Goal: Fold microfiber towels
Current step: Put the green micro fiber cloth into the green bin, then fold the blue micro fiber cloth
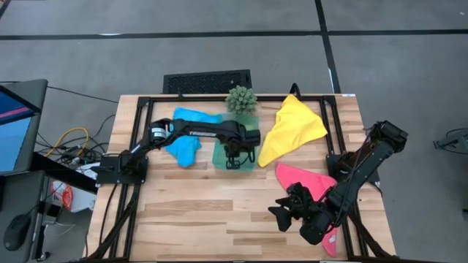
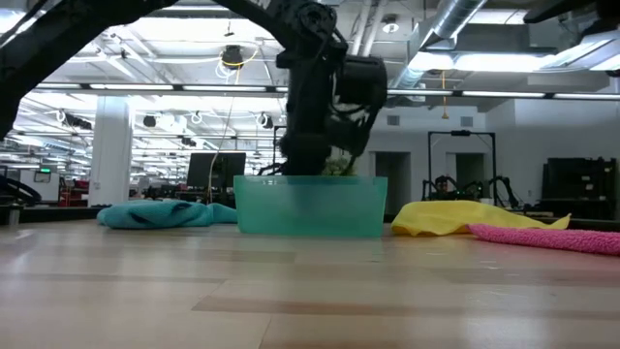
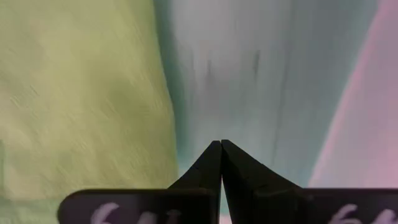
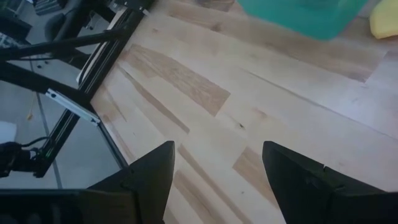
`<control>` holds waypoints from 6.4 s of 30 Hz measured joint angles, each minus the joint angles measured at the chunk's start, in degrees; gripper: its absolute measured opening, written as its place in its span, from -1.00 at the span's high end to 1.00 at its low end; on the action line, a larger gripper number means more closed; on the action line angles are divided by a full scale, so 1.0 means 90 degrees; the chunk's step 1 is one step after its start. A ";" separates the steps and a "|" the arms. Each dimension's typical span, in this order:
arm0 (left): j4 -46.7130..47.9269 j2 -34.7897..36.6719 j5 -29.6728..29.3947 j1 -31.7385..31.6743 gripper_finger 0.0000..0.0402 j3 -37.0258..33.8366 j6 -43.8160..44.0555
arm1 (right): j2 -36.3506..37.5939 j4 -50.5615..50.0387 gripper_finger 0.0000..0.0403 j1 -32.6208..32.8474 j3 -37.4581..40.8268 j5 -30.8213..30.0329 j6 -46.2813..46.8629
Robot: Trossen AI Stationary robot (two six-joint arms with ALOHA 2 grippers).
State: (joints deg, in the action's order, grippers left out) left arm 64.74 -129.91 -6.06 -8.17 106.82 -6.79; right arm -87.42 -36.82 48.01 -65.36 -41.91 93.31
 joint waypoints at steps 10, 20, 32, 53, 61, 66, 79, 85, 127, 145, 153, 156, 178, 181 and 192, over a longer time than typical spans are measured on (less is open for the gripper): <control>-0.0173 0.0022 -0.0829 -0.0408 1.00 -0.0411 -0.0032 | 0.0000 0.0002 -0.33 0.0053 0.0000 0.0002 0.0018; 0.0451 -0.0012 -0.1323 -0.0675 1.00 0.0341 0.0242 | 0.0000 0.0002 -0.33 0.0055 0.0000 0.0002 0.0012; 0.1738 0.0217 -0.0715 -0.0579 1.00 0.1111 0.0481 | 0.0000 0.0002 -0.33 0.0088 0.0000 0.0000 -0.0033; -0.0647 0.0571 -0.0620 -0.0760 1.00 -0.0987 0.0551 | 0.0000 -0.0002 -0.33 0.0123 0.0000 0.0002 -0.0079; -0.1046 0.0628 -0.0606 -0.0970 1.00 -0.1430 0.0737 | 0.0000 -0.0002 -0.33 0.0124 0.0000 0.0032 -0.0081; -0.0972 0.1222 -0.0627 -0.0922 1.00 -0.1430 0.0663 | 0.0000 0.0000 -0.33 0.0122 0.0000 0.0051 -0.0079; -0.1393 0.1508 -0.0215 -0.1022 1.00 -0.1420 0.0893 | 0.0000 0.0000 -0.33 0.0121 0.0002 0.0046 -0.0074; -0.1410 0.0796 -0.0335 -0.0987 1.00 -0.1435 0.0807 | 0.0000 0.0003 -0.33 0.0121 0.0000 0.0051 -0.0051; -0.2252 0.6152 -0.0419 -0.1286 0.06 -0.6807 0.4000 | 0.0000 0.0061 -0.33 0.0121 0.0000 0.0150 -0.0591; -0.2469 0.4014 -0.0223 -0.1383 0.22 -0.6312 0.3480 | 0.0000 0.0196 -0.33 0.0121 0.0000 0.0163 -0.0416; -0.2025 0.4809 -0.0128 -0.1114 0.95 -0.6331 0.3786 | 0.0000 0.0187 -0.33 0.0121 0.0000 0.0152 -0.0421; -0.1965 0.5304 -0.0080 -0.1005 0.96 -0.6331 0.4163 | 0.0000 0.0137 -0.33 0.0106 0.0000 0.0104 -0.0450; -0.3143 0.9127 -0.0109 0.1680 1.00 -0.6328 0.8359 | 0.0000 0.2527 -0.33 -0.1604 0.0002 0.0267 -0.5090; -0.3192 0.9216 -0.0224 0.2110 1.00 -0.6328 0.8732 | 0.0002 0.3127 -0.33 -0.2002 0.0000 0.0584 -0.6047; -0.3299 0.9204 -0.0829 0.4058 1.00 -0.6328 0.9940 | -0.0476 0.4189 -0.33 -0.2737 0.0017 0.1898 -0.8175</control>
State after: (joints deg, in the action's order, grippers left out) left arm 35.05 -47.07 -13.52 28.35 49.87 82.67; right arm -91.70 0.88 23.38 -65.21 -24.82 19.74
